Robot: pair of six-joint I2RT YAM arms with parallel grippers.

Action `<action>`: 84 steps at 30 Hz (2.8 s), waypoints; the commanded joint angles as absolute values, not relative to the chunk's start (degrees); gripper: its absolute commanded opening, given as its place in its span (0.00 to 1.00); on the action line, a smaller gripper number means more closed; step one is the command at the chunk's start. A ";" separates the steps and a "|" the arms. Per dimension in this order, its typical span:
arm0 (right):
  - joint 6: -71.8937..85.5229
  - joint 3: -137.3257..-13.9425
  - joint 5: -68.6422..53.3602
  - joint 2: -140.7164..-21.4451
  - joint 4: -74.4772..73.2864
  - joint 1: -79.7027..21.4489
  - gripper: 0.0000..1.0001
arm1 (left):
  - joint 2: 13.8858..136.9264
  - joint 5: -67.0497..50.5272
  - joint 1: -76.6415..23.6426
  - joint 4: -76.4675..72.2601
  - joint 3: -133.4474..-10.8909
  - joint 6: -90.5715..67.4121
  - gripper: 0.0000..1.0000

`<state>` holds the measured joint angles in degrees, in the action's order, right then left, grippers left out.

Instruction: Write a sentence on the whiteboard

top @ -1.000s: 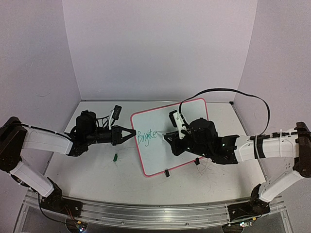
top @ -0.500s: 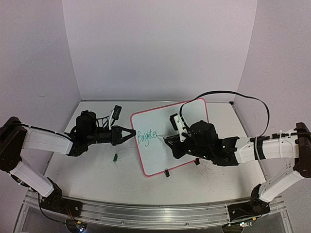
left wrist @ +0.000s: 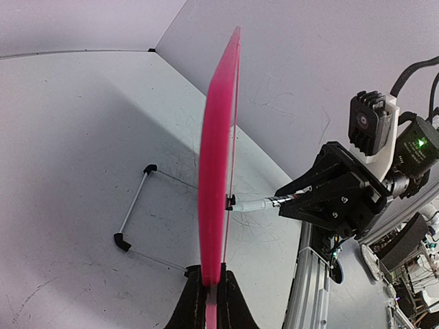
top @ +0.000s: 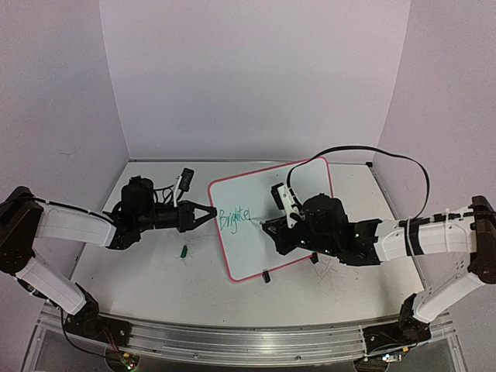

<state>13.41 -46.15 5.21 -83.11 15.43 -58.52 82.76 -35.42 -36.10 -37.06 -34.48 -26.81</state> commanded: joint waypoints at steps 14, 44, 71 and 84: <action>12.99 -48.03 9.18 -83.98 18.37 -58.44 0.00 | 80.66 -35.90 -36.18 -37.69 -35.88 -25.66 0.00; 10.59 -42.55 11.22 -73.27 22.08 -57.90 0.00 | 80.77 -35.76 -36.17 -37.41 -35.85 -25.44 0.00; -1.64 -44.65 3.65 -70.92 15.64 -56.17 0.00 | 80.60 -34.29 -36.14 -34.94 -37.13 -24.78 0.00; -1.49 -47.33 2.82 -74.68 15.73 -56.22 0.00 | 80.15 -33.85 -36.16 -34.62 -36.82 -24.35 0.00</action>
